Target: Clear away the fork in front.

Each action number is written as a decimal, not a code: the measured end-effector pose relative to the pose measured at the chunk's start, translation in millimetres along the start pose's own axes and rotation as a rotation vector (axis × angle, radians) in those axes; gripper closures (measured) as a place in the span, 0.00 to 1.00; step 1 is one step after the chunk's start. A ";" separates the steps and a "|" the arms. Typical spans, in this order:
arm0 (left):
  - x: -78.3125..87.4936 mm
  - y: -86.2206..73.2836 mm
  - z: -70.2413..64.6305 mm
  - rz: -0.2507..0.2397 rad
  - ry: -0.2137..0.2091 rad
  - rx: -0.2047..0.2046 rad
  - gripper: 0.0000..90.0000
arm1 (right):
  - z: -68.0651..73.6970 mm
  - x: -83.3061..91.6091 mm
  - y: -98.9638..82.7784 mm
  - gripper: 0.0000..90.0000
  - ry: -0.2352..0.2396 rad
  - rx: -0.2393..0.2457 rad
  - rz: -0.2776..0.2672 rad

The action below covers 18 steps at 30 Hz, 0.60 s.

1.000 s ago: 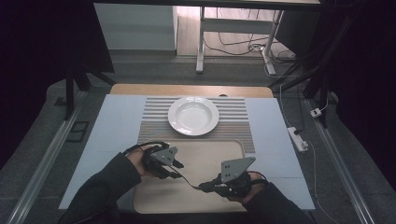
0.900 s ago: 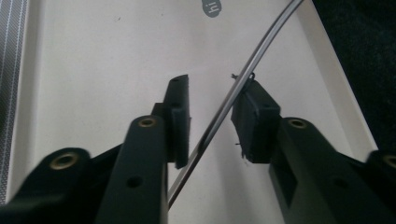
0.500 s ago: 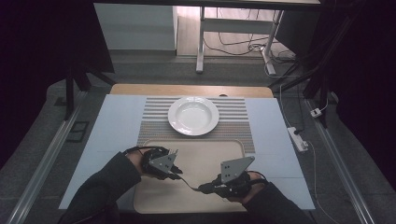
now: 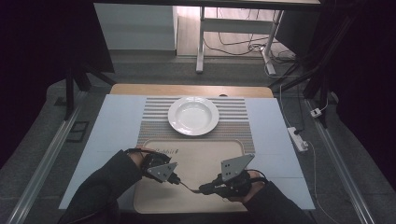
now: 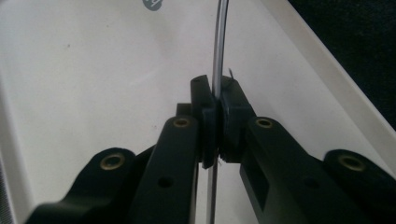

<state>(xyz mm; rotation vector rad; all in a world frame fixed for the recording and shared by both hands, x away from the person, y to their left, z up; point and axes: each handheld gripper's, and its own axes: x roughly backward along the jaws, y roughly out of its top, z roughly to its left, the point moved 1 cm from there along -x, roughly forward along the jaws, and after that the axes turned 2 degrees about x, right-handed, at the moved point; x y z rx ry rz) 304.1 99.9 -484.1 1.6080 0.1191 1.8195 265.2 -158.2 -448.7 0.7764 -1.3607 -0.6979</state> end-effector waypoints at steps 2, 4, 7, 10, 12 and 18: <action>-0.6 -0.3 -0.3 0.004 -0.010 -0.003 0.96 | 0.2 -1.1 -0.1 0.95 -0.006 0.000 0.005; -0.7 -0.4 -0.3 0.009 -0.023 0.002 0.97 | -0.3 -2.4 -0.1 0.83 -0.034 -0.001 0.017; -1.1 0.3 0.5 0.028 -0.023 0.037 0.96 | -2.0 -3.0 -0.2 0.74 -0.055 -0.017 0.024; -0.4 -1.4 2.9 0.042 -0.018 0.098 0.96 | -4.3 -0.4 0.1 0.59 -0.107 -0.044 0.002; 1.5 -2.5 4.1 0.041 -0.016 0.141 0.96 | -5.7 2.3 -0.1 0.53 -0.138 -0.048 -0.003; 8.6 -5.1 3.1 0.058 0.036 0.246 0.96 | -12.4 8.5 -5.2 0.38 -0.224 -0.068 0.003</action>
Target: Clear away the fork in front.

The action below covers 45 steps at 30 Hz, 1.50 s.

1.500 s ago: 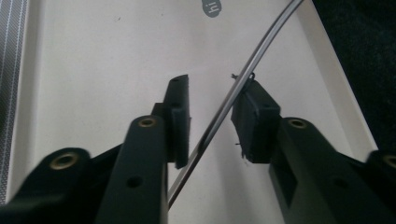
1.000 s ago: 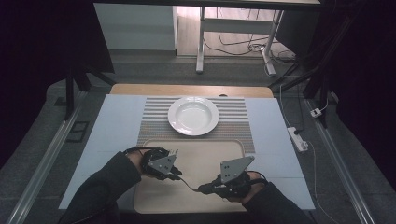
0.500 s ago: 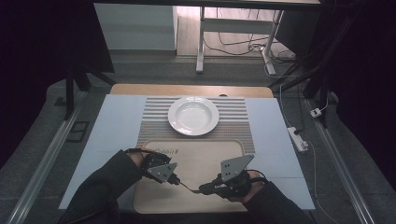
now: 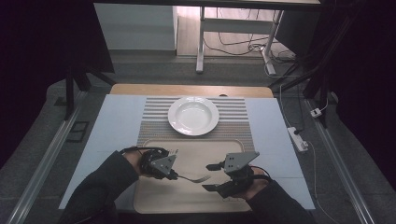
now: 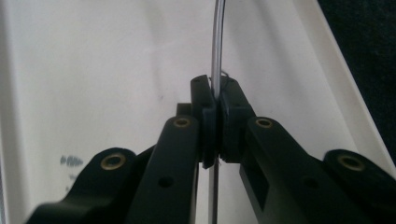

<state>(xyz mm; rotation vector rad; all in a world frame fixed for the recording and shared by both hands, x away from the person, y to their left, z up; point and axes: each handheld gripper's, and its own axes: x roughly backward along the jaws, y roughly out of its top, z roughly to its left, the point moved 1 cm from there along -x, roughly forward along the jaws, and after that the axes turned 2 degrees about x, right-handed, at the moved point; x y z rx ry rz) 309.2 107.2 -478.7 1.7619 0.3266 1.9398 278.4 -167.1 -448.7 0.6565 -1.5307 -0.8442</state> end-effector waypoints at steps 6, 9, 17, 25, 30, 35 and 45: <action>-1.5 -7.1 -3.4 0.026 0.079 0.156 0.96 | -5.2 4.7 -2.4 0.32 -0.111 -0.015 0.018; -2.8 -11.8 -4.4 0.042 0.095 0.285 0.96 | -6.6 8.4 -3.5 0.32 -0.160 -0.023 0.024; 7.7 -23.5 -4.8 0.054 0.104 0.625 0.96 | -3.7 13.0 -7.9 0.29 -0.226 -0.017 0.059; 12.5 -33.3 -11.9 0.059 0.140 0.779 0.96 | -1.6 16.7 -13.2 0.21 -0.244 -0.066 0.071; 13.6 -42.6 -14.2 0.062 0.185 0.901 0.96 | -1.7 20.5 -17.2 0.19 -0.276 -0.089 0.088; 13.9 -49.5 -18.4 0.054 0.215 1.010 0.96 | 1.1 22.3 -21.3 0.17 -0.298 -0.097 0.112; 5.3 -51.9 -25.8 0.044 0.256 1.176 0.96 | 5.1 27.2 -28.5 0.16 -0.324 -0.107 0.139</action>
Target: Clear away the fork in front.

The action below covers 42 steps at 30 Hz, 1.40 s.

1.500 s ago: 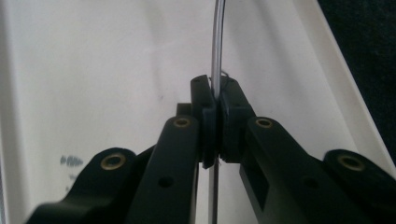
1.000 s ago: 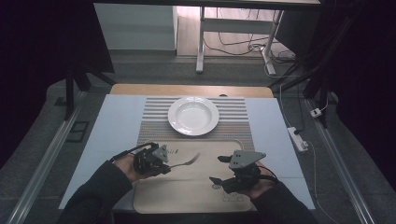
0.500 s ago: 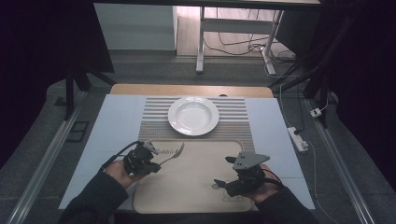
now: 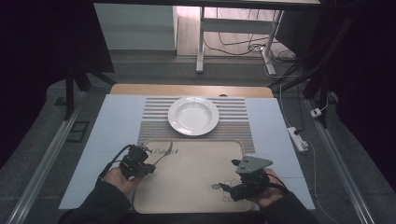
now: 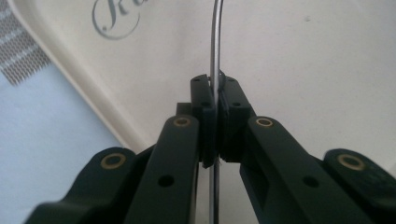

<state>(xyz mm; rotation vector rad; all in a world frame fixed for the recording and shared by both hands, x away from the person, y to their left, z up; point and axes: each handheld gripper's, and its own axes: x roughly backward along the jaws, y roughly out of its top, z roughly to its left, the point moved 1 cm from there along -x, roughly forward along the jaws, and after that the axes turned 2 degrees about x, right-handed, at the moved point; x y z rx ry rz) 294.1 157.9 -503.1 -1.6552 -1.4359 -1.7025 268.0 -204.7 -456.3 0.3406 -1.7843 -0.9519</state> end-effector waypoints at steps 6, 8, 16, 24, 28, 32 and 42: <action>-6.1 -4.9 -4.7 0.001 0.005 0.076 0.96 | -1.8 3.1 -5.7 0.16 -0.012 -0.017 0.012; -8.7 -6.6 -7.3 0.005 0.007 0.084 0.96 | -1.9 3.3 -7.1 0.16 -0.015 -0.016 0.015; -15.9 -11.8 -12.6 0.025 0.036 0.106 0.96 | -2.0 4.4 -8.7 0.16 -0.014 -0.017 0.018; -15.5 -15.9 -12.5 0.003 0.018 0.093 0.89 | -1.6 5.2 -9.2 0.16 -0.010 -0.021 0.018; -14.6 -15.4 -12.5 -0.009 0.002 0.078 0.83 | -2.2 5.4 -9.7 0.16 -0.011 -0.015 0.020; -8.5 -12.4 -9.5 -0.048 -0.013 0.078 0.78 | -2.6 6.4 -9.7 0.16 -0.014 -0.018 0.019; -3.5 13.7 2.9 -0.079 -0.015 0.036 0.97 | -6.1 10.9 -12.2 0.16 -0.026 -0.032 0.014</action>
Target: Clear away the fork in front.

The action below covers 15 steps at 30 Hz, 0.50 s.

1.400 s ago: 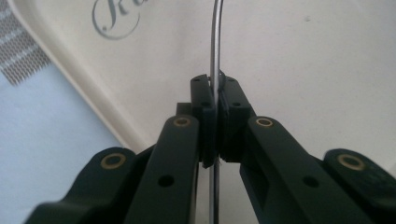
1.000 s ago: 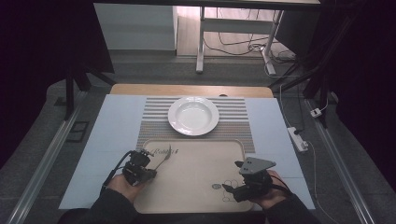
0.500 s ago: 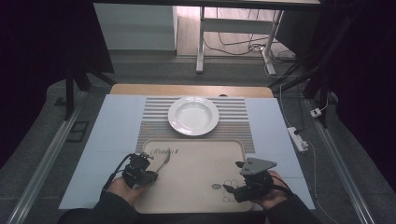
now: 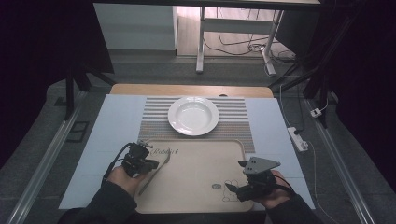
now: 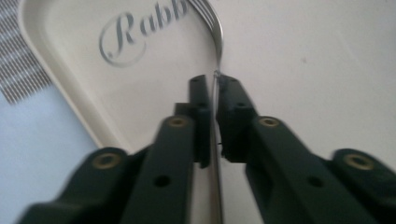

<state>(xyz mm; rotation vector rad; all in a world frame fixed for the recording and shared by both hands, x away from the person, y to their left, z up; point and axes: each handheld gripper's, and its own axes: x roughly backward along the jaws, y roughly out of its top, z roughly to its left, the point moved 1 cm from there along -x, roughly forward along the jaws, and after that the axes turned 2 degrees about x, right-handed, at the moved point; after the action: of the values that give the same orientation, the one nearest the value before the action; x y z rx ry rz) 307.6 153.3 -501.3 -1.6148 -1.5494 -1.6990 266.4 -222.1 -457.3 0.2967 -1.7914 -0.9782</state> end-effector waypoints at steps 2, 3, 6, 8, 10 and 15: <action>-2.9 5.1 1.1 0.007 0.003 -0.010 0.99 | -0.8 0.4 -0.8 0.16 -0.002 0.003 0.002; -4.9 7.1 1.5 0.008 0.006 -0.012 0.99 | -1.0 0.6 -1.1 0.16 -0.004 0.003 0.003; -11.9 13.3 3.7 0.017 0.018 -0.023 0.99 | -1.6 1.5 -1.9 0.16 -0.004 0.000 0.005; -17.8 18.2 3.8 0.017 0.019 -0.032 0.99 | -1.8 2.0 -2.2 0.16 -0.004 0.000 0.006; -24.2 23.7 2.0 0.015 0.019 -0.045 0.99 | -1.8 2.0 -2.5 0.16 -0.004 0.001 0.005; -37.3 34.5 -11.7 0.005 -0.014 -0.089 0.99 | -1.8 2.3 -3.1 0.16 -0.005 0.003 0.009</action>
<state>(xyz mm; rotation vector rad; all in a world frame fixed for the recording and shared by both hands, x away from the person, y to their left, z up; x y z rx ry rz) 341.2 115.7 -514.6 -1.6752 -1.4943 -1.7811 266.2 -226.3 -457.8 0.2878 -1.7975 -0.9710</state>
